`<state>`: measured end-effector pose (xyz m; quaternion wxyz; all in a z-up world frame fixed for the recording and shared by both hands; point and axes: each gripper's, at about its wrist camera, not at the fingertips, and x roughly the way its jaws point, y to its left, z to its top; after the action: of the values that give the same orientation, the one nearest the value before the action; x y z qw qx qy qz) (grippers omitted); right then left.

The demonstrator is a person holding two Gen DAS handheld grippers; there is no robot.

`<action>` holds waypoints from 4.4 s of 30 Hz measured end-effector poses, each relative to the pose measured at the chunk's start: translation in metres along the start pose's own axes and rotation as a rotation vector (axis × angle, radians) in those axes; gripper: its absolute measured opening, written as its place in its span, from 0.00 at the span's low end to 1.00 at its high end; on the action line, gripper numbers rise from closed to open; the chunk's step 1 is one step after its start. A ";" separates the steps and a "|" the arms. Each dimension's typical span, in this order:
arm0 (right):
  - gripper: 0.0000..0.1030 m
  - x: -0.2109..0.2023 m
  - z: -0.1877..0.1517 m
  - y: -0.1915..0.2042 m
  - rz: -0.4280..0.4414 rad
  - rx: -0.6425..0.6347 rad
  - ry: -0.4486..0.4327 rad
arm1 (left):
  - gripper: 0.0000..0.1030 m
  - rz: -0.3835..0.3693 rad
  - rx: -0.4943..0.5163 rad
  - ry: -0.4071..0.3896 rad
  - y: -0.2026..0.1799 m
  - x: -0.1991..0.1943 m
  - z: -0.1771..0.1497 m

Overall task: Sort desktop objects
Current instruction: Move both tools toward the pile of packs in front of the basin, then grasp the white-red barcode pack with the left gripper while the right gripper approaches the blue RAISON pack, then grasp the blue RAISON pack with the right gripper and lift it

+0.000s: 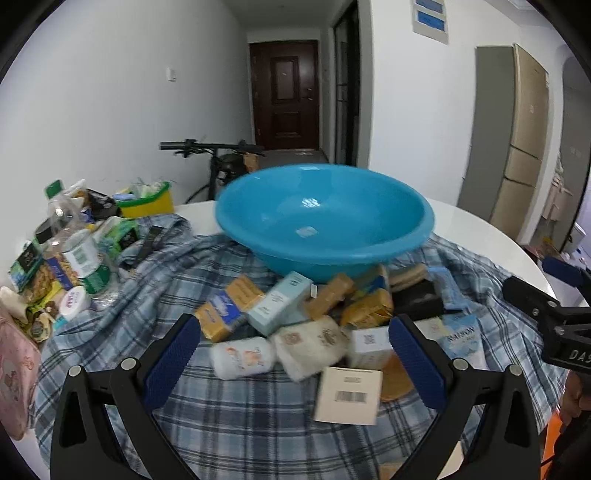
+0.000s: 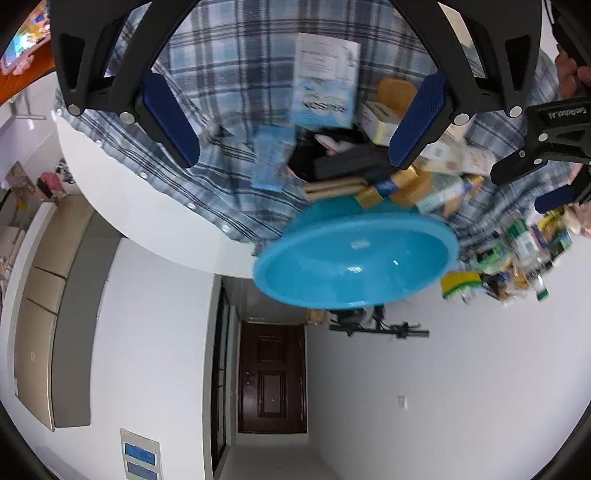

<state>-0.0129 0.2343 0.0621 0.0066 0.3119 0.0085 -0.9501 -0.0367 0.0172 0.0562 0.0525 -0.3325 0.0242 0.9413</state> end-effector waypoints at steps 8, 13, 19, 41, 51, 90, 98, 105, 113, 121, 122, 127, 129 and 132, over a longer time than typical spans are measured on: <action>1.00 0.005 -0.011 -0.020 -0.010 0.036 0.031 | 1.00 -0.118 0.011 0.086 -0.038 0.028 -0.012; 1.00 0.014 -0.020 -0.027 -0.004 0.049 0.061 | 1.00 -0.133 0.016 0.129 -0.052 0.044 -0.020; 1.00 0.023 -0.027 -0.036 -0.005 0.071 0.086 | 1.00 -0.145 0.045 0.137 -0.063 0.052 -0.019; 0.65 0.072 -0.040 0.026 0.170 -0.046 0.210 | 1.00 -0.057 0.018 0.133 0.003 0.063 -0.014; 0.65 0.075 -0.029 0.024 0.203 -0.007 0.187 | 1.00 -0.213 0.117 0.177 -0.028 0.057 -0.028; 0.56 0.075 -0.043 -0.001 0.222 0.048 0.233 | 0.45 -0.494 0.253 0.243 -0.067 0.059 -0.022; 0.56 0.066 -0.045 -0.020 0.177 0.082 0.215 | 0.23 -0.445 0.244 0.149 -0.069 0.051 -0.022; 0.56 0.053 -0.049 -0.015 0.180 0.052 0.199 | 0.23 -0.361 0.144 0.091 -0.042 0.034 -0.015; 0.64 0.059 -0.067 0.007 0.205 0.051 0.242 | 0.23 -0.224 0.047 -0.013 -0.017 0.011 -0.016; 0.72 0.072 -0.071 0.017 0.146 0.056 0.247 | 0.23 -0.204 -0.003 -0.028 0.002 0.006 -0.021; 0.72 0.073 -0.072 0.017 0.140 0.055 0.249 | 0.23 -0.205 -0.004 -0.029 0.002 0.006 -0.021; 0.57 0.075 -0.076 0.015 0.149 0.052 0.246 | 0.23 -0.213 -0.007 -0.035 0.000 0.006 -0.023; 0.57 0.074 -0.076 0.014 0.161 0.056 0.243 | 0.23 -0.213 -0.009 -0.037 -0.002 0.005 -0.023; 0.56 0.067 -0.074 0.014 0.161 0.049 0.221 | 0.23 -0.207 -0.013 -0.040 -0.004 0.004 -0.023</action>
<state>-0.0228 0.2210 -0.0379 0.0745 0.4145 -0.0391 -0.9062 -0.0252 0.0195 0.0355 0.1479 -0.3149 -0.0176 0.9374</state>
